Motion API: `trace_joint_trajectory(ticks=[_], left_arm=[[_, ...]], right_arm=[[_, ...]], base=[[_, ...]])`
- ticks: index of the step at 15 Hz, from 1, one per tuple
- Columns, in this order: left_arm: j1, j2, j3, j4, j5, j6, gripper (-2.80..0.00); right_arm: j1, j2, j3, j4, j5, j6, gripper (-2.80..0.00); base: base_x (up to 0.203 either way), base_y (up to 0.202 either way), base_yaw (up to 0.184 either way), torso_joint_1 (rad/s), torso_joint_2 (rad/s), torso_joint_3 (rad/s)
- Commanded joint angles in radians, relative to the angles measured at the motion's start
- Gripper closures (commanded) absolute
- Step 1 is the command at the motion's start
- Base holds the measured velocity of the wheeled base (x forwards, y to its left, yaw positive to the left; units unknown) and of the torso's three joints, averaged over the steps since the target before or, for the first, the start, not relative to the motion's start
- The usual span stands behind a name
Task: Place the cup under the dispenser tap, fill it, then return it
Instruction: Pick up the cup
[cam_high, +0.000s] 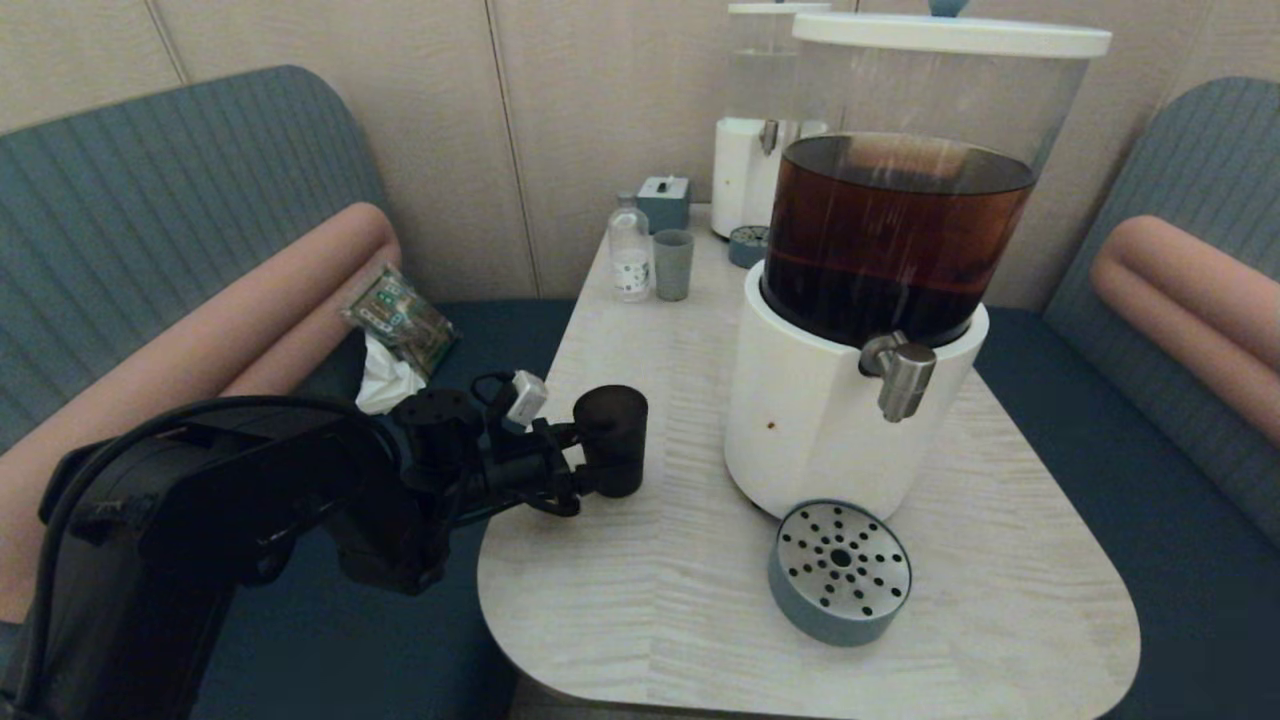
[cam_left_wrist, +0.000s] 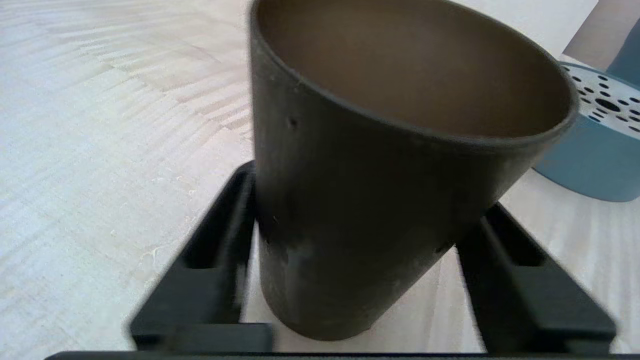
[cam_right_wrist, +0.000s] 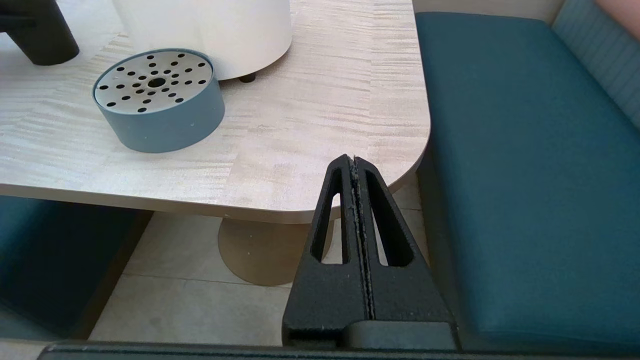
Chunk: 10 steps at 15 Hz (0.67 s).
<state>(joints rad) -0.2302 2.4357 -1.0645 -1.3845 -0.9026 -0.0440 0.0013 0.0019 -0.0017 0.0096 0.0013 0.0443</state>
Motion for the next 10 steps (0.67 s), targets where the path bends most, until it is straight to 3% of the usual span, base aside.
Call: trace_joint_trajectory(ticks=[1, 10], left_arm=[[0.000, -0.001, 0.001, -0.008, -0.006, 0.000, 0.00], [0.000, -0.113, 0.067, 0.028, -0.013, -0.035, 0.00]], right_arm=[[0.000, 0.001, 0.000, 0.000, 0.000, 0.000, 0.00], [0.000, 0.001, 0.000, 0.000, 0.000, 0.000, 0.00]], base=[[0.000, 0.000, 0.000, 0.000, 0.00, 0.000], [0.000, 0.000, 0.000, 0.000, 0.00, 0.000]])
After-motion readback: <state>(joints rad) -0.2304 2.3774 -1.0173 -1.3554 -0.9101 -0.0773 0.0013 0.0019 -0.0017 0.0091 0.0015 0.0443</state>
